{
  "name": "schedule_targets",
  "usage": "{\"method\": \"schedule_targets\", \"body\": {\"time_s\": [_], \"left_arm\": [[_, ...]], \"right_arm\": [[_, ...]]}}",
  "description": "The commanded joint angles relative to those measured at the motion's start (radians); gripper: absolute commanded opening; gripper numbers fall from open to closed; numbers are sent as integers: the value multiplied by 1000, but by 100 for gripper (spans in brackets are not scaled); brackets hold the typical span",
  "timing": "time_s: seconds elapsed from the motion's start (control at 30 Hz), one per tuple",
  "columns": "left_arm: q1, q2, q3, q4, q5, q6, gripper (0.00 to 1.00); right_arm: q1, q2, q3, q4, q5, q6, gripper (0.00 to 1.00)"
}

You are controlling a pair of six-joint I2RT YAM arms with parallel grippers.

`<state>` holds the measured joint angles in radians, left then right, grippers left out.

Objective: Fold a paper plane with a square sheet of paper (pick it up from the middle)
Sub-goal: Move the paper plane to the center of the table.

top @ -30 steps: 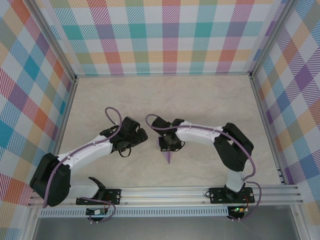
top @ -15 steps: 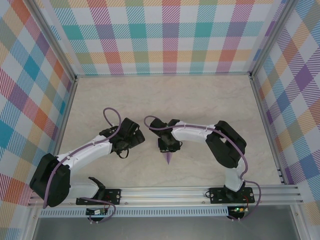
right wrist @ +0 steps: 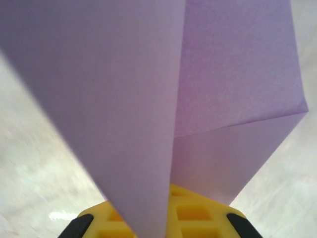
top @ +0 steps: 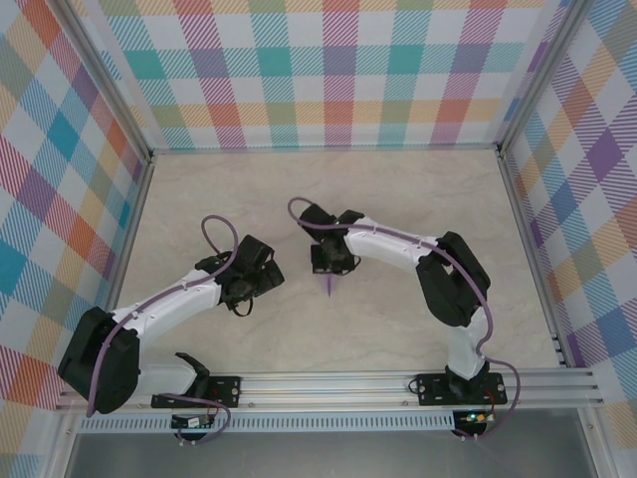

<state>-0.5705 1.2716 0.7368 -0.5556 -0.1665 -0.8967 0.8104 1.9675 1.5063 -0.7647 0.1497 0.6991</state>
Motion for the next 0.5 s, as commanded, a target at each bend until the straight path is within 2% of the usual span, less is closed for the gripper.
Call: {"method": "schedule_targets", "body": {"time_s": [0.0,0.2,0.47], "left_arm": [[17,-29,-19,-35,-1,2,100],[18,-40,-38,-19,27,11,100],[18,-41,-52,31,70,65,100]], "right_arm": [[-71,68,87,8,-24,-122,10],[-138,186,259,-51,-32,-215,11],[-166,310,377,-112,-65,-255,14]]}}
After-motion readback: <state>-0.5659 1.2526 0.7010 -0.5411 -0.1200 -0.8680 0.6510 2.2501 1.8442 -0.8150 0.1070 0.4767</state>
